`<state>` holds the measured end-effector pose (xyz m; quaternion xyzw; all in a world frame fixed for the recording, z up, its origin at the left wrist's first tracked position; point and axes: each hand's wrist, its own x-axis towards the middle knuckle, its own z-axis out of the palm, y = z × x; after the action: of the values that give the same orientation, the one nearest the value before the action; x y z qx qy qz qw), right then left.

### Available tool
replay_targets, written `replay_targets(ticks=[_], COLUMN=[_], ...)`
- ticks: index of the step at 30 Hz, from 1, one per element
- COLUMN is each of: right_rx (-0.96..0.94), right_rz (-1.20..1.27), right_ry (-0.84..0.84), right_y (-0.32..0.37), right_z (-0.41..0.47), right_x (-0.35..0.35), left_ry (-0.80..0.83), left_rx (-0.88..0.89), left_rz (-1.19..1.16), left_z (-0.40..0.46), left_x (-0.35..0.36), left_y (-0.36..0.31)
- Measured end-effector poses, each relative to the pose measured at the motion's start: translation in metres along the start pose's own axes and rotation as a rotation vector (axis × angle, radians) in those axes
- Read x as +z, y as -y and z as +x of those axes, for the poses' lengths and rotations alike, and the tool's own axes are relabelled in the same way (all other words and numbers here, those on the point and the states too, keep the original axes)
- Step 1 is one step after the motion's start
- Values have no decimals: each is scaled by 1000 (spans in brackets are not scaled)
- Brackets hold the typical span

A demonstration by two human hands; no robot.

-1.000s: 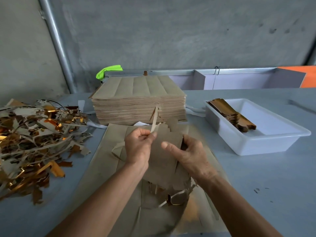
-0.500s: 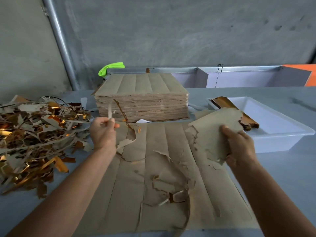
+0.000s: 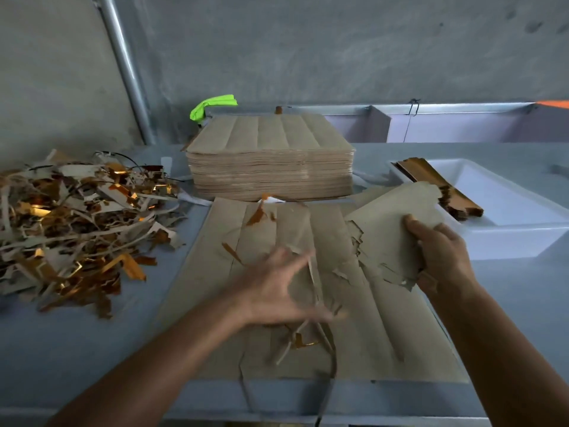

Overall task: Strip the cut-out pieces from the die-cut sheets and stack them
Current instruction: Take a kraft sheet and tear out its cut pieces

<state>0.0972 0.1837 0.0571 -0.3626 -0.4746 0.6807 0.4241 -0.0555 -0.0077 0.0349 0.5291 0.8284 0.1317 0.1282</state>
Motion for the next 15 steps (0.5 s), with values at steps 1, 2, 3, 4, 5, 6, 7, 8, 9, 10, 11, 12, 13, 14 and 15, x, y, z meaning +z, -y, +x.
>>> replay_targets(ticks=[1, 2, 3, 4, 5, 6, 7, 8, 9, 10, 11, 12, 13, 14, 15], right_rx=[-2, -3, -4, -6, -8, -11, -10, -8, -8, -10, -17, -30, -48, -70, -97], right_rz=[-4, -2, -1, -7, -17, -29, -43, -57, -63, -61, -61, -68, -78, -94, -119], right_ry=[17, 37, 61, 87, 116, 142, 166, 187, 208, 228, 248, 270, 290, 306, 321], right_y=[-1, -1, -1, -1, -2, -3, -4, -6, -7, -8, -9, -11, -11, -12, -13], right_z=[-2, -4, -5, -6, -6, -6, -6, -5, -5, -4, -4, -3, -3, -2, -1], right_x=[1, 0, -1, -4, -7, -10, -12, -14, -15, -16, -16, -15, -14, -13, -12], left_ry=[75, 111, 101, 59, 17, 1, -6, -21, -72, -150, -239, -311, -330, -307, -266], left_rx=[-17, -49, -82, -95, -85, -65, -62, -98, -160, -238, -323, -399, -452, -480, -488], left_rz=[87, 137, 127, 44, -54, -101, -85, -34, 45, 129, 188, 239, 273, 297, 311], left_z=[-1, -1, -1, -1, 0, 2, 5, 7, 10, 14, 18, 19, 19, 19, 19], left_x=[14, 23, 28, 28, 27, 24, 20, 13, 4, -6, -17, -28, -38, -47, -52], left_y=[-8, -13, -15, -15, -13, -9, -3, 4, 15, 25, 37, 49, 59, 66, 69])
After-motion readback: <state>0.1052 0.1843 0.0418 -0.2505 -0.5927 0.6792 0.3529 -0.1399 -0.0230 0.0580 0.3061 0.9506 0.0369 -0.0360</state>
